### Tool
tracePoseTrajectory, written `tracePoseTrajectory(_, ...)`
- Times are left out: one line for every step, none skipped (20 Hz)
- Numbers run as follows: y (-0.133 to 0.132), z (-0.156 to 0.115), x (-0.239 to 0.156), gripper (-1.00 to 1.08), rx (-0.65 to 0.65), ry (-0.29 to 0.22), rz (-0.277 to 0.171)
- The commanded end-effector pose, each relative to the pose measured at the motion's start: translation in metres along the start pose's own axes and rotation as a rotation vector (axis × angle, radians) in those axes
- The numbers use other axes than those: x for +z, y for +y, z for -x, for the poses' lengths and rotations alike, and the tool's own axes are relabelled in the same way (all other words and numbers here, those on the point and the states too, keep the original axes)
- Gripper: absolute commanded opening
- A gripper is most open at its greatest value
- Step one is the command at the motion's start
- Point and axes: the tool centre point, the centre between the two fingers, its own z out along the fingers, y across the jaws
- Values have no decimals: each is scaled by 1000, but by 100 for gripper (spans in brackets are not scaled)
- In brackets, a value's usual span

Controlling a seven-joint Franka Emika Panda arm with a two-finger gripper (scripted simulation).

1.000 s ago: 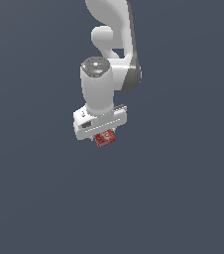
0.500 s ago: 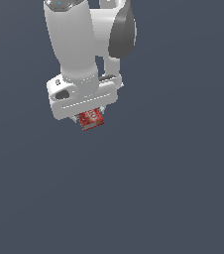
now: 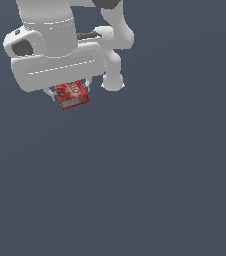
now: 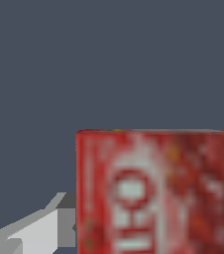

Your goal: Pick up the object and move it to a goal position.

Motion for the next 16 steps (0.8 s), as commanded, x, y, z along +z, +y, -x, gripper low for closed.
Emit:
tracePoseTrajectory(8, 3, -22, -100, 0, -1, -1)
tracePoseTrajectory(11, 3, -30, -100, 0, -2, 0)
tracePoseTrajectory(13, 4, -38, -100, 0, -2, 0)
tracePoseTrajectory(16, 5, -45, -100, 0, -2, 0)
tracePoseTrajectory(19, 5, -52, -100, 0, -2, 0)
tracePoseTrajectory(21, 6, -59, -100, 0, -2, 0)
tracePoseTrajectory(24, 7, -65, -100, 0, -2, 0)
tracePoseTrajectory(26, 7, -71, -100, 0, -2, 0)
tracePoseTrajectory(28, 7, -76, -100, 0, -2, 0)
tracePoseTrajectory(30, 8, -81, -100, 0, -2, 0)
tracePoseTrajectory(31, 8, -85, -100, 0, -2, 0)
tracePoseTrajectory(33, 8, -90, -100, 1, -2, 0)
tracePoseTrajectory(34, 8, -93, -100, 1, -2, 0)
tracePoseTrajectory(36, 9, -96, -100, 1, -2, 0)
tracePoseTrajectory(37, 9, -99, -100, 1, -2, 0)
tracePoseTrajectory(38, 9, -102, -100, 1, -2, 0)
